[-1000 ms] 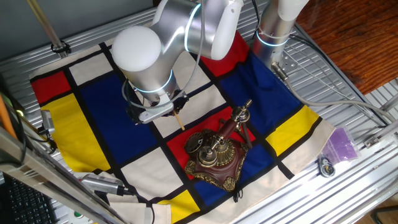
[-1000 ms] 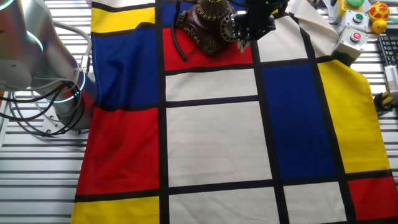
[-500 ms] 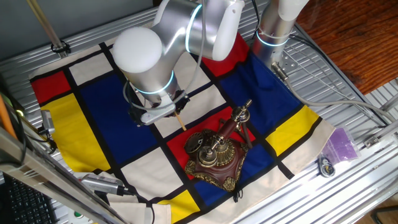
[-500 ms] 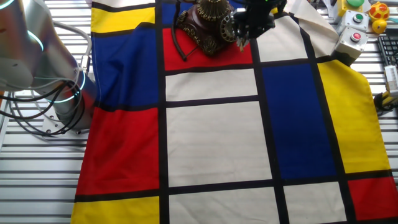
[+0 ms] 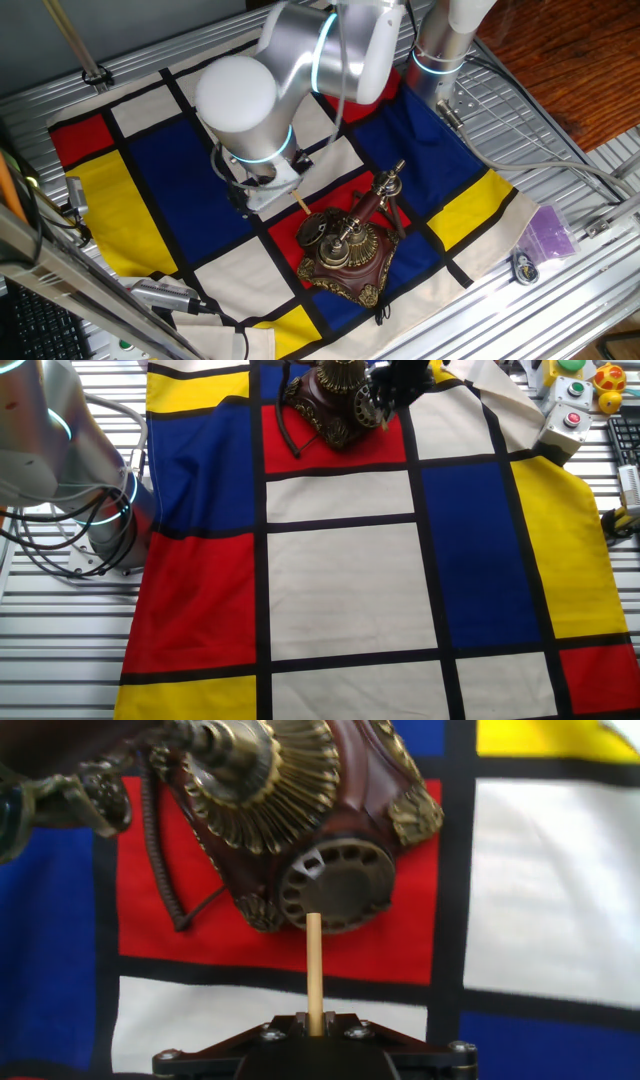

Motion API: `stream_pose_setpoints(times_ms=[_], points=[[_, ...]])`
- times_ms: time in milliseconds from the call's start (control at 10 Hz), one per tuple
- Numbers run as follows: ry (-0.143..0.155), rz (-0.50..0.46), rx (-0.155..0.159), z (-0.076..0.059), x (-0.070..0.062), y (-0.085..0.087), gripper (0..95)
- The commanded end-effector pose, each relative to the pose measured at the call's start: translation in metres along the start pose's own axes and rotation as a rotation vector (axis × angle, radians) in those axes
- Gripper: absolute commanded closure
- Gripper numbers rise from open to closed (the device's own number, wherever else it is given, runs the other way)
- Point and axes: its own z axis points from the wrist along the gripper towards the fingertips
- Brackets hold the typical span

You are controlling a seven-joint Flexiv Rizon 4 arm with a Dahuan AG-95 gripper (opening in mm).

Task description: Dial a number on an old rotary phone

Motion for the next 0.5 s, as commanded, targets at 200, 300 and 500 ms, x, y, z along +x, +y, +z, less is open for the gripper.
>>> stream_pose_setpoints(times_ms=[200,300,500], points=[[0.007,-0.032,0.009,0.0020,-0.0110,0.0042,95.0],[0.009,-0.035,0.014,0.0040,-0.0138,0.0056,95.0],[0.014,-0.028,0.016,0.0064,-0.0179,0.0033,95.0]])
